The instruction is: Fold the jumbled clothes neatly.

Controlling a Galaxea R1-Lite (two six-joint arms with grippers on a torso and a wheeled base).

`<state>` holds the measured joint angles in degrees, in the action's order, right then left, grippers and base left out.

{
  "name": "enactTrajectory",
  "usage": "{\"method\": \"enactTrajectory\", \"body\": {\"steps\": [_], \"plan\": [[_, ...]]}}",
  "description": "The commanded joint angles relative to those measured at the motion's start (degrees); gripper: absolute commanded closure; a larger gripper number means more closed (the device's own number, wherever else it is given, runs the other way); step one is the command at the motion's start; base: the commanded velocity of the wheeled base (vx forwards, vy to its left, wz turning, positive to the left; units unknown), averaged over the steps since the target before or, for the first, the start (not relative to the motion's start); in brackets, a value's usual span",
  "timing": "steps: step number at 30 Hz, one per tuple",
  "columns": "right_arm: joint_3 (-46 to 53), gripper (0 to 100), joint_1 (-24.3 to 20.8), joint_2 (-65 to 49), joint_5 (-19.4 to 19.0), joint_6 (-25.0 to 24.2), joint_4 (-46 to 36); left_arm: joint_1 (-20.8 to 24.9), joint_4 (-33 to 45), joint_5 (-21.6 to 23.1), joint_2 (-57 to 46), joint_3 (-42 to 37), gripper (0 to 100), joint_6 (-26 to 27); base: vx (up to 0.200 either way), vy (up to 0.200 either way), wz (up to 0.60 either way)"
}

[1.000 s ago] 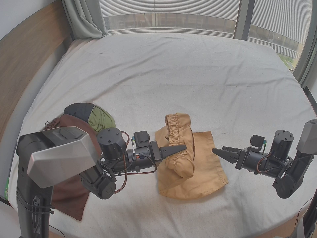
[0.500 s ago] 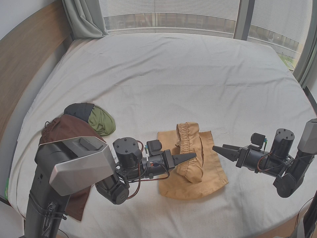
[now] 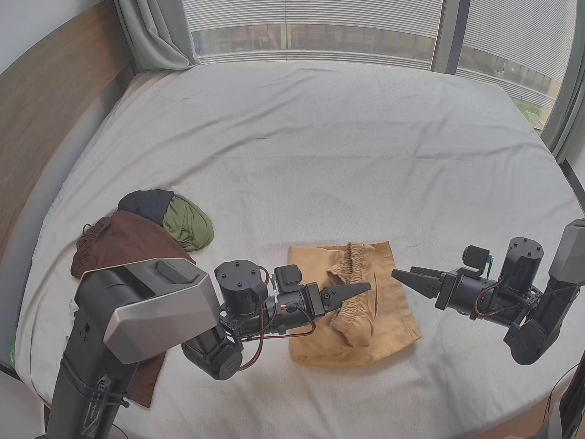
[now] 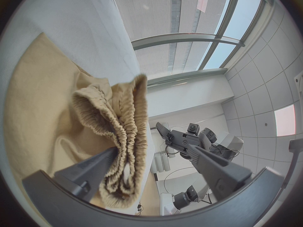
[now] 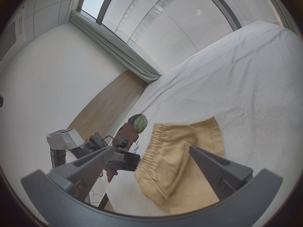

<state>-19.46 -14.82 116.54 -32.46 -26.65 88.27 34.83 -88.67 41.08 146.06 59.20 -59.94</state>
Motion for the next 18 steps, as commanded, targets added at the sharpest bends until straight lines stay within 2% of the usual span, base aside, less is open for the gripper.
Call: {"method": "enactTrajectory", "body": {"steps": [1,11,18], "plan": [[0.03,0,-0.03,0.09,-0.06,0.02,-0.03,-0.29,-0.01,-0.04,0.46,0.39,0,0.53,0.000,0.000,0.00],[0.56,0,-0.47,0.53,-0.06,0.11,-0.03,-2.66,-0.01,-0.39,-4.11,-1.63,0,1.23,0.000,0.000,0.00],[1.17,0,-1.17,1.23,0.03,0.37,-0.03,-8.90,0.08,-0.21,-15.19,-8.57,0,4.57,0.000,0.000,0.00]]}}
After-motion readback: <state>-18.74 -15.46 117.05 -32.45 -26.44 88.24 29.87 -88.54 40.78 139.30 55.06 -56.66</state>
